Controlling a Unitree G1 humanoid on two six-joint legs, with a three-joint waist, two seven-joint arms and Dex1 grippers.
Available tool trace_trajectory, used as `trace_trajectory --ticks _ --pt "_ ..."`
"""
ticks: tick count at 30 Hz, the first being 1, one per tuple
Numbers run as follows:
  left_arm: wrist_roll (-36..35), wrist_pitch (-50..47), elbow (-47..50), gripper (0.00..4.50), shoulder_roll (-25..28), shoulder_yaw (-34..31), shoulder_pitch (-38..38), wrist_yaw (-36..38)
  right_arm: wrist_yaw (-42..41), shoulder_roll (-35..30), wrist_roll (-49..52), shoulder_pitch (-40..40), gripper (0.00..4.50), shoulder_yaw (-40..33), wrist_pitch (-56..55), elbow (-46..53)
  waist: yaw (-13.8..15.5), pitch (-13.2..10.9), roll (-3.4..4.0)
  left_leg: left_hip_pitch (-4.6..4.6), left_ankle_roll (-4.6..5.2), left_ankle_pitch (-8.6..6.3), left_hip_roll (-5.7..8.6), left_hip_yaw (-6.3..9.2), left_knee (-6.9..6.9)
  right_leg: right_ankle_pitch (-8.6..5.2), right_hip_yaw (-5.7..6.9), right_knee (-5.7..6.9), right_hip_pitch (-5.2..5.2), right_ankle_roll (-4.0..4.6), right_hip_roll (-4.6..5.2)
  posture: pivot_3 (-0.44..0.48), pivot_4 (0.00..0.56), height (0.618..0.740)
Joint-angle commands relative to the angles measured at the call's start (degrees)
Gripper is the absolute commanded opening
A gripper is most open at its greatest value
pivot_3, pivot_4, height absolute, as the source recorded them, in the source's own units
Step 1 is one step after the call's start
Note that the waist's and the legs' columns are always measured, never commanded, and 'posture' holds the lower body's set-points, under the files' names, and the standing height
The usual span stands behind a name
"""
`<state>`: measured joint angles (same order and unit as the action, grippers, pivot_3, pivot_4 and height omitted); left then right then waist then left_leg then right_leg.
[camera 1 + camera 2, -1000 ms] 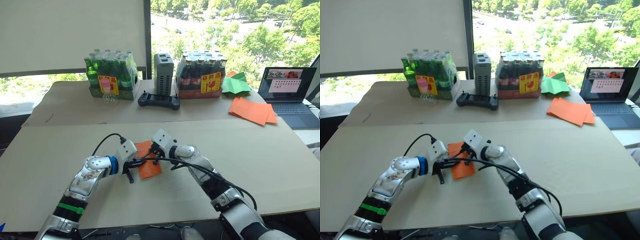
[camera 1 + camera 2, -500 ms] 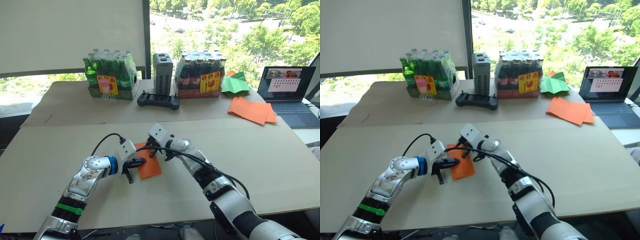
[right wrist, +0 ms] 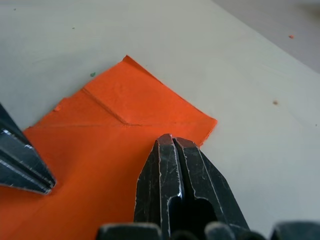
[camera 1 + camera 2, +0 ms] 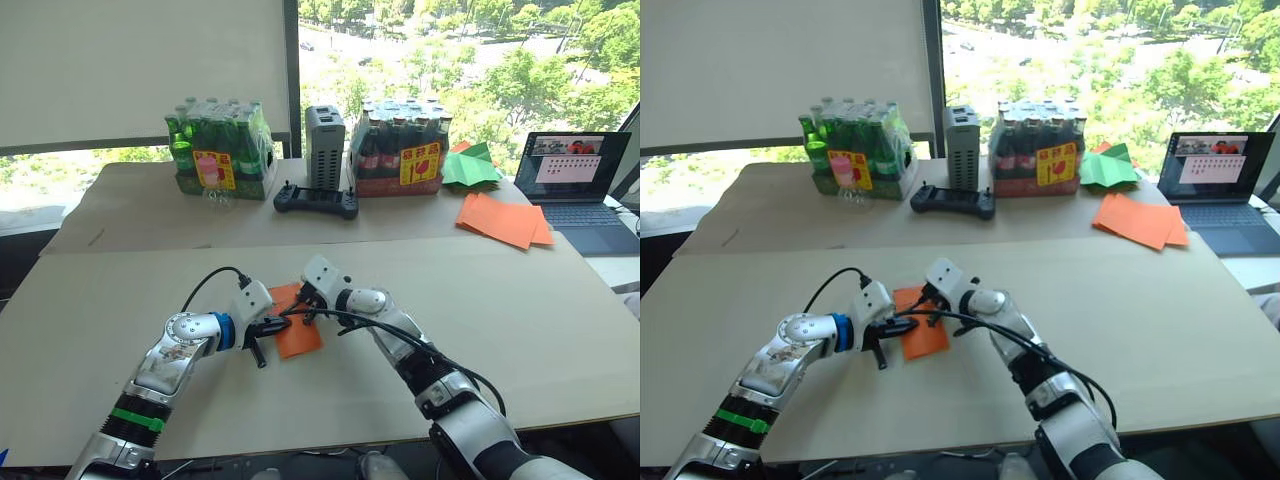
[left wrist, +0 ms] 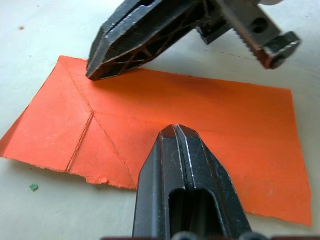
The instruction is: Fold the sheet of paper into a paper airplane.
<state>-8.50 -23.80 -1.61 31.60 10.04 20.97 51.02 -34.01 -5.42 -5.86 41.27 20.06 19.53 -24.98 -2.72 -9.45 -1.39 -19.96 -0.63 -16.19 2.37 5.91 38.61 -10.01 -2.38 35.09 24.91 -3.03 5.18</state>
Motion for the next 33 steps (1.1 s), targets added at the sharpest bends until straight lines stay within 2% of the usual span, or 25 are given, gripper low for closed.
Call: trace_trajectory --ticks 1,11,33 --pt "0.76 -0.69 -0.97 0.00 0.39 1.23 -0.37 0.65 -1.25 -0.65 -0.52 -2.62 0.03 1.34 4.25 4.64 0.04 0.01 0.01 0.00 0.00 0.00 0.00 0.00 0.00 0.00 0.00 0.00 0.00 0.00 0.00 0.000 0.150 0.723" --pt "0.77 -0.67 -1.16 0.00 0.53 1.36 -0.10 1.11 -1.47 -3.46 -0.47 -9.80 0.03 2.49 10.81 15.60 0.13 0.02 0.01 0.00 0.00 0.00 0.00 -0.02 0.00 0.00 0.00 -0.02 -0.01 0.00 0.00 0.000 0.150 0.723" --pt "1.09 -0.10 -1.92 0.00 0.37 1.80 0.39 1.69 -2.54 -8.60 0.41 -18.09 0.03 5.30 18.63 29.84 0.32 0.05 0.00 0.03 0.00 0.00 0.00 -0.03 0.02 -0.01 0.02 -0.07 -0.12 -0.02 0.01 0.000 0.150 0.723"
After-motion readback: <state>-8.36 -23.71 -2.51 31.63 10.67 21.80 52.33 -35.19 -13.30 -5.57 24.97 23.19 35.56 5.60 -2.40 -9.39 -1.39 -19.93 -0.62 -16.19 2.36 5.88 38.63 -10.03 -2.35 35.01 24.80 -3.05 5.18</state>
